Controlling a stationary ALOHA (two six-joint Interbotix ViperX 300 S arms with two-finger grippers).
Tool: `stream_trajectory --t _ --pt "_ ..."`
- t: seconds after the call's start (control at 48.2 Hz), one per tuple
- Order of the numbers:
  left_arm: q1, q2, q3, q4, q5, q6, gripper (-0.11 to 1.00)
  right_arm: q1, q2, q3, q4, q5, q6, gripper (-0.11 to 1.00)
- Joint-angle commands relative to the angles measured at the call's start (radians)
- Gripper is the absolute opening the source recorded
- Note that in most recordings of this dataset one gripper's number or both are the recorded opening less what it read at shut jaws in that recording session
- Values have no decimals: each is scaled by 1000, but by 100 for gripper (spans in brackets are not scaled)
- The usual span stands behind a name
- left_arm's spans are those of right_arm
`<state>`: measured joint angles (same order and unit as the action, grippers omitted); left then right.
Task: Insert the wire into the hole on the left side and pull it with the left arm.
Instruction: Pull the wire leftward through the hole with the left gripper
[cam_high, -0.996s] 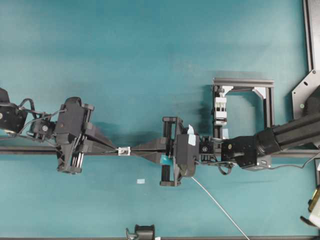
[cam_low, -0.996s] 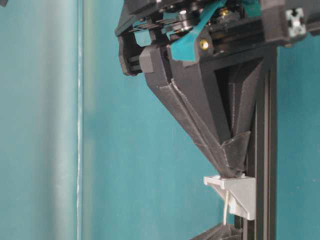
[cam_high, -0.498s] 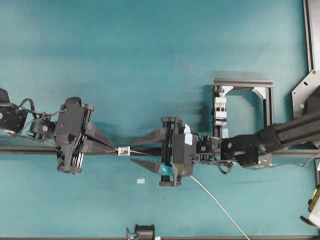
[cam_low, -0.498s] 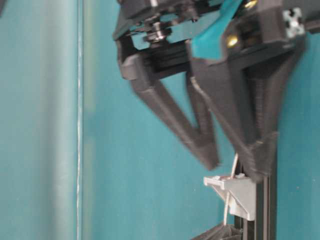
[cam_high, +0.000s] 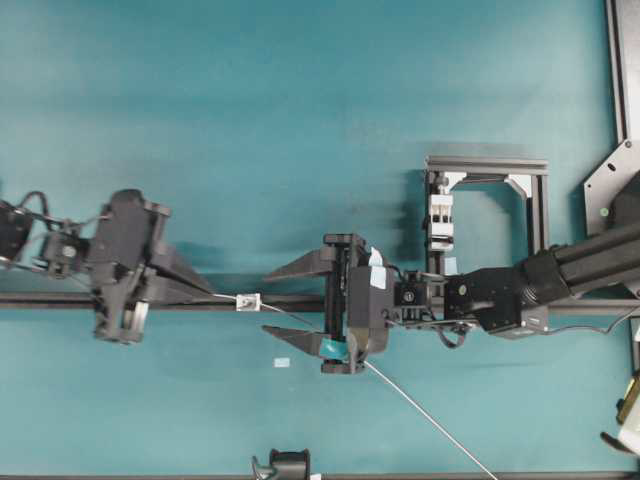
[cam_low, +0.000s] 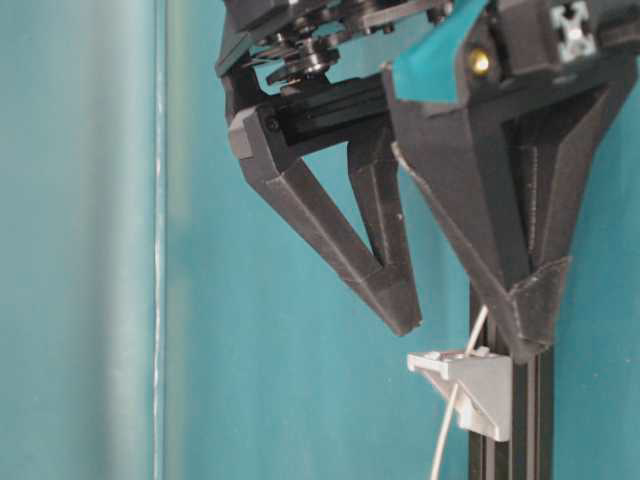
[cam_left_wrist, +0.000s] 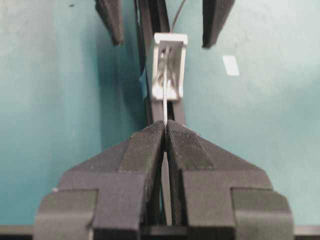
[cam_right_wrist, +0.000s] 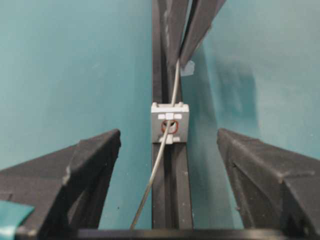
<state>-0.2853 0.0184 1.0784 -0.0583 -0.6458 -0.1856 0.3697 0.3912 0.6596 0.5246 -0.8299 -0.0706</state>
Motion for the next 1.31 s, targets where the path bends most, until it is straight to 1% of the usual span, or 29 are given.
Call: stream_trajectory --t 0.0,0.27,0.644,0.851,1.08,1.287 --pt "-14 -63 18 3 6 2 -10 0 -38 -6 -3 0 -2 87" --pt "-31 -172 92 3 72 -2 -10 2 -48 2 -3 0 -2 87" --pt "-60 -318 207 3 80 -5 -10 2 -57 11 -3 0 -2 86" --pt "-77 -403 259 5 126 -5 -10 2 -57 9 -3 0 -2 87" --pt "-83 -469 273 3 173 -5 -10 2 -57 11 -3 0 -2 87" --pt "-83 -468 272 3 195 -8 -10 2 -57 9 -3 0 -2 87"
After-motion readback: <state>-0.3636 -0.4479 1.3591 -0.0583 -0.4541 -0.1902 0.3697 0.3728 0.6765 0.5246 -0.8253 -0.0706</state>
